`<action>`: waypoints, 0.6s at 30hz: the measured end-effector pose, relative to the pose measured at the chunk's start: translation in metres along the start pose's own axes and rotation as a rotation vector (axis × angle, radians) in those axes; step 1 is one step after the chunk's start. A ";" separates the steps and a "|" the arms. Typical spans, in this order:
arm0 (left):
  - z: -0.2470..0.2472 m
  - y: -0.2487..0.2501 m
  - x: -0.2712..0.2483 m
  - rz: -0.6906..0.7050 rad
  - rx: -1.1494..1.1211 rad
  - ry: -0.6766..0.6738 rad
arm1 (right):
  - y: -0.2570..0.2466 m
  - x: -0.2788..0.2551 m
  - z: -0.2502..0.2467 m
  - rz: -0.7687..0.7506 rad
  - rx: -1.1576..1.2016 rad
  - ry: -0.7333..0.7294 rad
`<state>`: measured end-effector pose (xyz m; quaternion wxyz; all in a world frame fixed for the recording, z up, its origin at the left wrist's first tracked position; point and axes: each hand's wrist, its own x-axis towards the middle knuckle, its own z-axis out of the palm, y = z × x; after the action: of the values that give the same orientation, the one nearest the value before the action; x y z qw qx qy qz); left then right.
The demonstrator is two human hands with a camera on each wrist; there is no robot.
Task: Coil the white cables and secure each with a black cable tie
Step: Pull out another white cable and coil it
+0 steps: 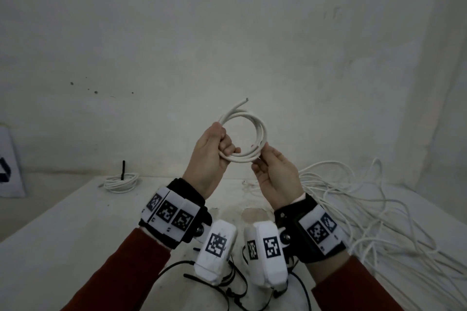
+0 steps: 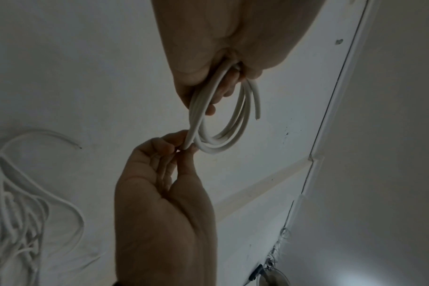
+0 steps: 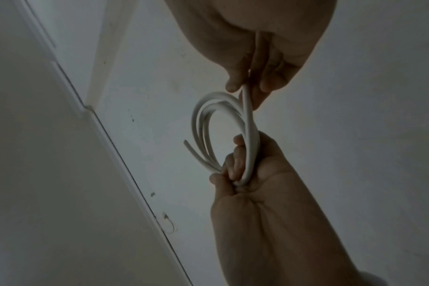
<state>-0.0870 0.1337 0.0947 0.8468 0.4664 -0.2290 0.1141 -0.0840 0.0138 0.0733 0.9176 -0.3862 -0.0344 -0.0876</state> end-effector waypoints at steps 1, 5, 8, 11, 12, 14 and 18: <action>0.000 -0.002 0.000 -0.001 0.004 0.001 | 0.000 0.001 0.001 0.007 -0.028 0.003; -0.004 -0.008 0.001 0.001 0.042 0.035 | 0.002 0.003 0.001 0.069 -0.116 -0.023; -0.004 -0.013 -0.003 0.028 0.127 0.079 | 0.004 0.000 0.000 0.023 -0.117 -0.081; -0.004 -0.015 -0.004 0.067 0.202 0.121 | 0.002 -0.006 -0.003 0.019 -0.085 -0.141; -0.005 -0.015 -0.005 0.070 0.216 0.130 | 0.000 -0.008 -0.003 0.034 -0.070 -0.166; -0.005 -0.018 -0.006 0.065 0.228 0.135 | -0.002 -0.012 -0.004 0.039 -0.049 -0.217; -0.002 -0.024 -0.009 0.024 0.194 0.122 | 0.003 -0.017 -0.006 -0.019 -0.069 -0.235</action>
<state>-0.0843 0.1228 0.0721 0.8086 0.5355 -0.1707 0.1740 -0.1001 0.0138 0.0652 0.8926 -0.4248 -0.1422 -0.0516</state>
